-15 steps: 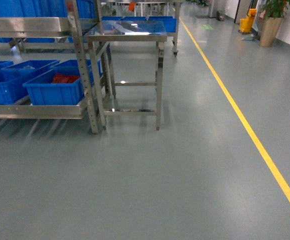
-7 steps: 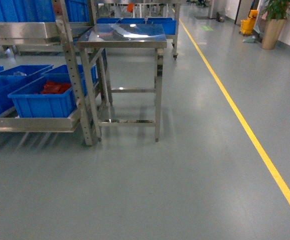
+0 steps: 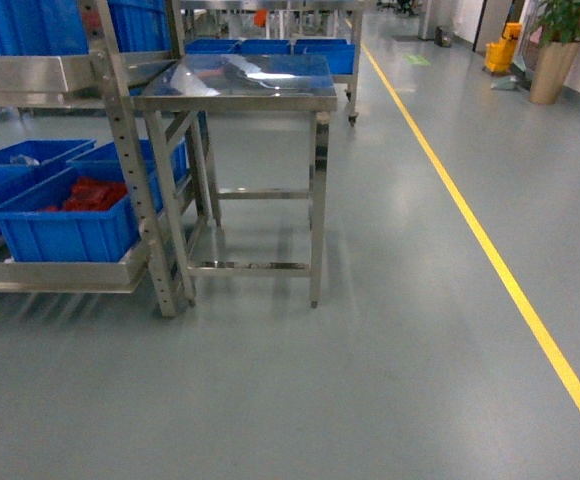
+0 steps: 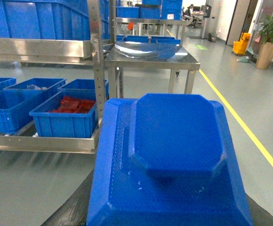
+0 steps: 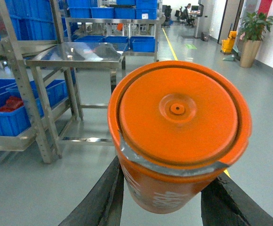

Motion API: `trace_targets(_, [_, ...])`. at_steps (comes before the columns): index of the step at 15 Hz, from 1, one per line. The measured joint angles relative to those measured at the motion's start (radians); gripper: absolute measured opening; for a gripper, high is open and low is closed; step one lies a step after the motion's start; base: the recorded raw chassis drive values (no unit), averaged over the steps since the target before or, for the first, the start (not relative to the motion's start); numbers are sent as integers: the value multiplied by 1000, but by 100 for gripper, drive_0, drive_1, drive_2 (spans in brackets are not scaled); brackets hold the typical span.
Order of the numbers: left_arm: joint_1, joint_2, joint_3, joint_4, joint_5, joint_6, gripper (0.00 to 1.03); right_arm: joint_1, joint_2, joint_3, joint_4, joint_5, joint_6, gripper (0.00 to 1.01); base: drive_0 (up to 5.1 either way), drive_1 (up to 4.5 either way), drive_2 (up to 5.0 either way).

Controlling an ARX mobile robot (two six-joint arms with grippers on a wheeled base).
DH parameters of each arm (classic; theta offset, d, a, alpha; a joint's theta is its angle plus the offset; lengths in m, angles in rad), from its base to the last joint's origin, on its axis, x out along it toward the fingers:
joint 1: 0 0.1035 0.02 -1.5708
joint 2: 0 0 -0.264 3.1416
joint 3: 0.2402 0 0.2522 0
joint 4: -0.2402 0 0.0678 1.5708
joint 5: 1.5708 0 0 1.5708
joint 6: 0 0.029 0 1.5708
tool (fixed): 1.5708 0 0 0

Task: Sort blue parts and orange caps into right shelf containers

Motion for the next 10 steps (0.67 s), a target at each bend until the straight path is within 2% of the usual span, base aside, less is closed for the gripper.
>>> trace_targets(10, [0, 0, 0, 0, -2, 0, 43, 0, 0, 0, -1, 0, 0, 40, 0, 410, -411])
